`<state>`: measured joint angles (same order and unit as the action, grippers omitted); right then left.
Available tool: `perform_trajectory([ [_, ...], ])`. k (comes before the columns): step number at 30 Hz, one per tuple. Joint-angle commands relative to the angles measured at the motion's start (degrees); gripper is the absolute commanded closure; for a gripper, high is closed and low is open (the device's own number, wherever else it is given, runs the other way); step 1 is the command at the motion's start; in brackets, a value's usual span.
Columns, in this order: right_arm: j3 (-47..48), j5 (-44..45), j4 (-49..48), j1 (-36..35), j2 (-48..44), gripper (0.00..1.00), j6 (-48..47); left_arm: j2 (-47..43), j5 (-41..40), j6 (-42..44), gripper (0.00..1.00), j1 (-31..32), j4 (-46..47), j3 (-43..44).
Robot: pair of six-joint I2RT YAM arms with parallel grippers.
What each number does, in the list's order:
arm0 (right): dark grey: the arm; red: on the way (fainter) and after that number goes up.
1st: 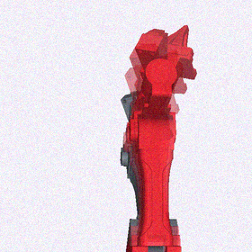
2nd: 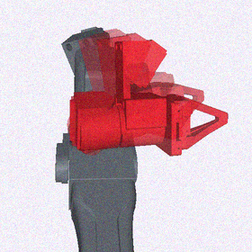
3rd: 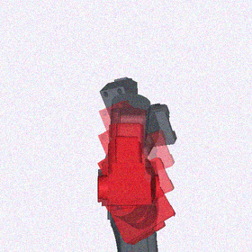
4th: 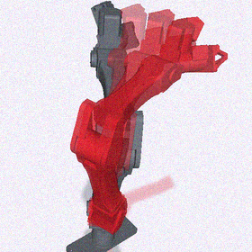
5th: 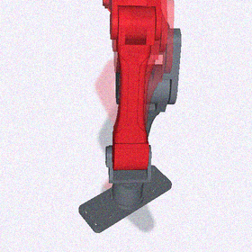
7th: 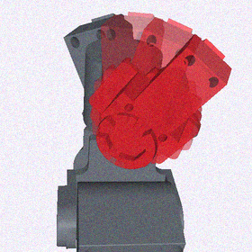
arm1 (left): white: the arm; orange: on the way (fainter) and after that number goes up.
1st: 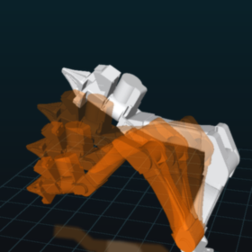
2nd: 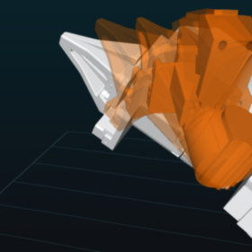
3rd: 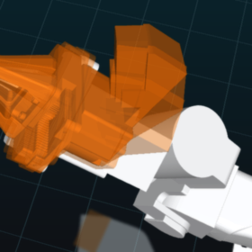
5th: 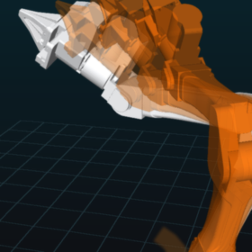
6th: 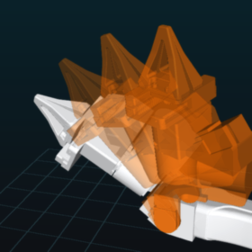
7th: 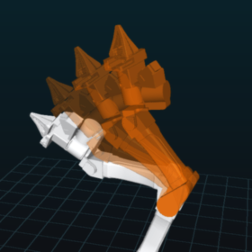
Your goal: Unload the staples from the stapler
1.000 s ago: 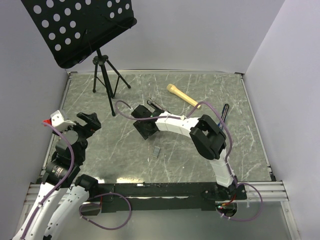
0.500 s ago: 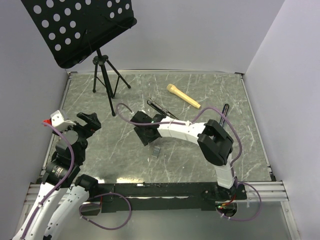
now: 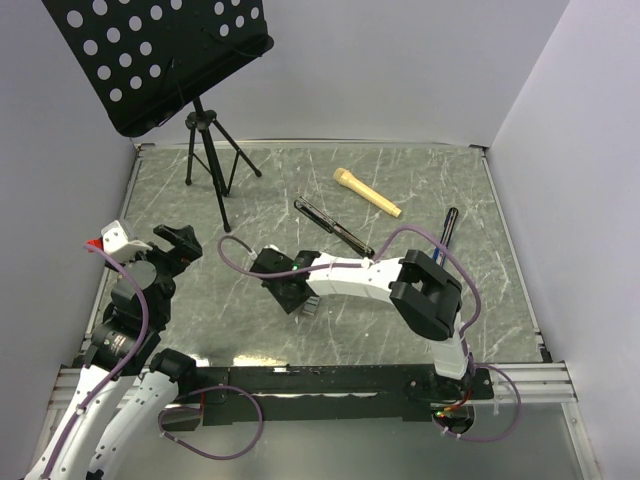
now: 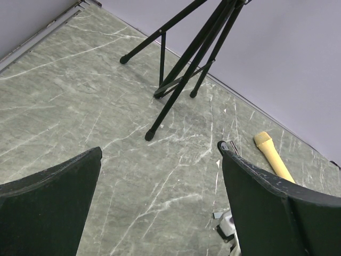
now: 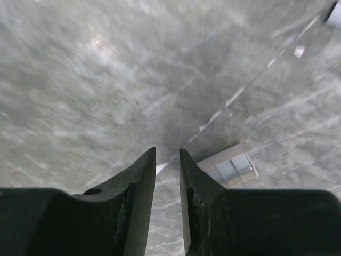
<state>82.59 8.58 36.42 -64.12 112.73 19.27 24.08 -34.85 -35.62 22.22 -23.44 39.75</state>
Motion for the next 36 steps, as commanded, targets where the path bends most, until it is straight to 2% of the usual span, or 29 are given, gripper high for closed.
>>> perform_trajectory([
  [1, -3.2, 1.3, 1.1, -0.5, -1.8, 0.68, 1.9, -0.8, -0.7, 0.2, 0.01, 0.2, 1.1, 0.2],
  [13, -11.1, 3.6, 2.2, -0.9, -8.4, 0.69, 4.3, -0.4, -0.6, 0.1, 0.01, 0.2, 1.1, 0.2],
  [23, -7.3, 0.0, -2.1, 0.0, -14.4, 0.64, -1.7, -0.3, -1.2, 0.7, 0.01, 0.2, 0.9, 0.2],
  [36, -0.1, -2.6, -8.4, 10.8, -5.9, 0.48, -11.3, -0.6, -1.4, 0.8, 0.01, 0.2, 0.9, 0.2],
])
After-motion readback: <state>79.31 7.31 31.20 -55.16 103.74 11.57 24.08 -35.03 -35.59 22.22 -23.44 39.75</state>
